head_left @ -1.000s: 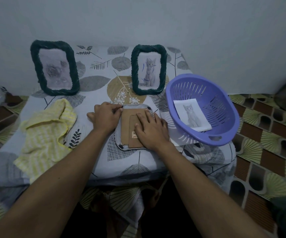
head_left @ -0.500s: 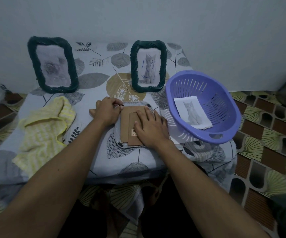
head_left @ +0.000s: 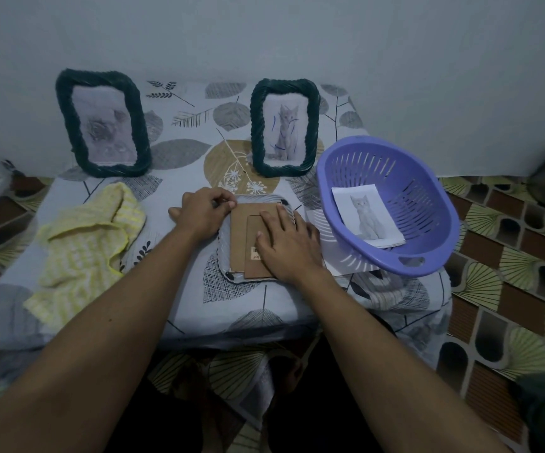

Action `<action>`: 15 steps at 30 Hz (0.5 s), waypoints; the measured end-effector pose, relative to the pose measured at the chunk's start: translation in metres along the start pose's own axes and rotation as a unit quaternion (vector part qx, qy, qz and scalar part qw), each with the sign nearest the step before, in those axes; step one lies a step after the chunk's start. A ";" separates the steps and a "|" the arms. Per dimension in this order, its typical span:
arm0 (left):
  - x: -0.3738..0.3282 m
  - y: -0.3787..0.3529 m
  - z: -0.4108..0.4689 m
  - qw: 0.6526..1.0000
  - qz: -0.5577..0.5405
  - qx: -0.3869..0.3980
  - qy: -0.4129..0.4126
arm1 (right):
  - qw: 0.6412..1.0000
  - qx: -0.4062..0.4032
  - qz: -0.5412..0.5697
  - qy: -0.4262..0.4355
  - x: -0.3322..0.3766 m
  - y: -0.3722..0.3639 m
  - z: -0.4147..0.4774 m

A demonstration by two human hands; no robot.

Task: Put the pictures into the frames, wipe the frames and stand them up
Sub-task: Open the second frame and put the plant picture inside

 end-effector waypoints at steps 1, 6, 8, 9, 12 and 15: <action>-0.001 0.001 0.000 1.000 -0.003 0.001 -0.002 | 1.000 0.000 -0.001 0.000 0.000 0.000 0.000; 0.002 0.002 -0.004 1.000 -0.005 -0.006 0.012 | 1.000 0.001 0.001 -0.004 0.000 0.002 -0.001; 0.002 0.004 -0.009 1.000 -0.017 -0.012 0.007 | 1.000 0.000 -0.001 -0.003 0.001 0.002 -0.001; 0.003 0.006 -0.013 1.000 -0.026 -0.015 0.003 | 1.000 -0.001 -0.002 -0.002 0.001 0.002 -0.001; 0.003 0.010 -0.026 0.998 -0.050 -0.015 -0.021 | 1.000 0.000 0.002 -0.001 0.001 0.002 -0.002; 0.005 0.007 -0.043 0.999 0.014 0.005 -0.029 | 1.000 -0.001 0.004 -0.001 0.001 0.003 -0.002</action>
Point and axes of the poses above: each hand's wrist, its own z-axis towards the middle knuckle, its own y-axis out of the back of the hand, x = y × z, the point moved 7 cm from there along z, towards the middle knuckle, and after that the axes turned 3 degrees about y, right-handed, at the moved point
